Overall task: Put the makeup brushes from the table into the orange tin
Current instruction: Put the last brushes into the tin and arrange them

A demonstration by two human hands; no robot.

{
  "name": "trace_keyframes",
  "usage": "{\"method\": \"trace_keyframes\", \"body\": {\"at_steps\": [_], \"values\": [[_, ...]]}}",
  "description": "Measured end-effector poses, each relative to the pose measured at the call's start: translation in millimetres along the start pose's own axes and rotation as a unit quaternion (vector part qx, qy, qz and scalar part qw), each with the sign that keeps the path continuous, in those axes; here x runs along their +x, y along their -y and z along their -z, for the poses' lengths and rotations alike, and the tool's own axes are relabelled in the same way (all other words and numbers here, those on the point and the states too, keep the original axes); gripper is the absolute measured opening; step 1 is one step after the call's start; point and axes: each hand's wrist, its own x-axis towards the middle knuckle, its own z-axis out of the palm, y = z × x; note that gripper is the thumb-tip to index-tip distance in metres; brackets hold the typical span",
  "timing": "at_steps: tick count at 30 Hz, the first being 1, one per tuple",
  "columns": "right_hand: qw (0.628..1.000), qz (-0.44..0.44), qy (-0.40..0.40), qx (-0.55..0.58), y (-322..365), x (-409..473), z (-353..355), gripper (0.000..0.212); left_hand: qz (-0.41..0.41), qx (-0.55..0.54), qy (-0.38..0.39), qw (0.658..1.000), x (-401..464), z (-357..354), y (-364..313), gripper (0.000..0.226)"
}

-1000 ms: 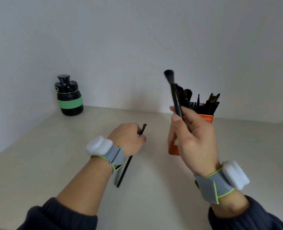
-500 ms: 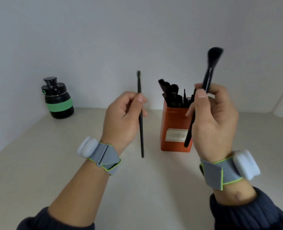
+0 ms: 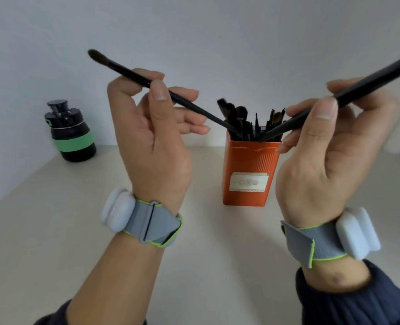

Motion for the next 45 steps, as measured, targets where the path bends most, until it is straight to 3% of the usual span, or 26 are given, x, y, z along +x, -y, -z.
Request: {"method": "trace_keyframes", "body": {"at_steps": [12,20,25,30,37,42,45], "values": [[0.984,-0.103,0.092,-0.109,-19.9,-7.1,-4.7,0.007,0.042,0.073,0.1,0.991,-19.6,-17.5,27.9,0.01],[0.958,-0.115,0.172,-0.201,-31.7,-14.1,-4.0,0.016,0.082,0.188,0.161,0.965,-35.7,-24.1,51.3,0.018],[0.935,-0.111,0.218,-0.257,-34.6,-15.4,-3.7,0.024,0.088,0.196,0.164,0.963,-39.4,-28.7,55.7,0.023],[0.94,-0.134,0.194,-0.247,-27.2,-16.6,-4.6,0.021,0.101,0.198,0.158,0.962,-43.1,-30.6,56.2,0.017],[0.944,-0.103,0.165,-0.267,-21.9,-16.8,-4.6,0.034,0.1,0.155,0.116,0.976,-39.4,-28.8,47.8,0.016],[0.967,-0.08,0.107,-0.218,-20.8,-17.4,-6.4,0.016,0.053,0.222,0.105,0.968,-40.8,-29.3,53.8,0.02],[0.97,-0.1,0.104,-0.198,-20.9,-18.2,-6.4,0.016,0.058,0.237,0.114,0.963,-42.9,-29.7,55.6,0.017]]}}
